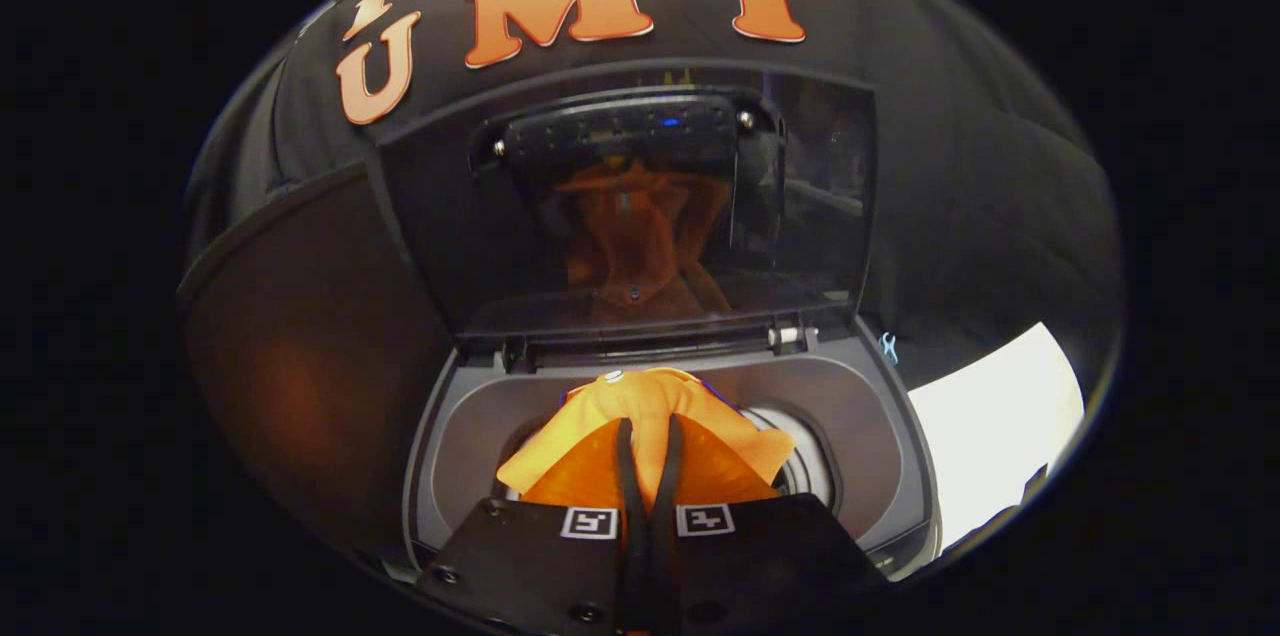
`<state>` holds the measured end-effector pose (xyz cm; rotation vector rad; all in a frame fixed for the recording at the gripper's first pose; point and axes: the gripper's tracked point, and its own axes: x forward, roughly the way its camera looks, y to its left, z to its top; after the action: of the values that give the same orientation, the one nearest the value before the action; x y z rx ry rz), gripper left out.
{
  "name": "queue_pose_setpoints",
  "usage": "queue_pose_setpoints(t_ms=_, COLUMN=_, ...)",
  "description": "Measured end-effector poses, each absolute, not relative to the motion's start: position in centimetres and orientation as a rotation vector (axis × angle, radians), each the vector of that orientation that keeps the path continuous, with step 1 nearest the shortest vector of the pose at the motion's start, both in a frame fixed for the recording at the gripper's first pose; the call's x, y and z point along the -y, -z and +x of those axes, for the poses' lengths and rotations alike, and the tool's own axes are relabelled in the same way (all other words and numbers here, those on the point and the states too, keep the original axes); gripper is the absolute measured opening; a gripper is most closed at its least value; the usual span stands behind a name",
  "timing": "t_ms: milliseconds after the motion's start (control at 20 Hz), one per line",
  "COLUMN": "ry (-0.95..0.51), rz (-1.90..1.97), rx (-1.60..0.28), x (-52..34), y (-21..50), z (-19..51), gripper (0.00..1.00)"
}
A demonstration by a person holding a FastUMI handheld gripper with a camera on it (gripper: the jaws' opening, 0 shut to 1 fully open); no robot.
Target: Put the clothes into the washing machine and then close the washing machine lid.
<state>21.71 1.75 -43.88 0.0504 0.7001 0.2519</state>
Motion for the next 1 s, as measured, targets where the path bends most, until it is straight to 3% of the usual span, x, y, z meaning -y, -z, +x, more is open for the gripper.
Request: queue_pose_setpoints(t_ms=1000, ry=-0.234, rz=-0.006, rx=-1.014, x=-2.7, y=53.3, z=23.0, gripper=0.08)
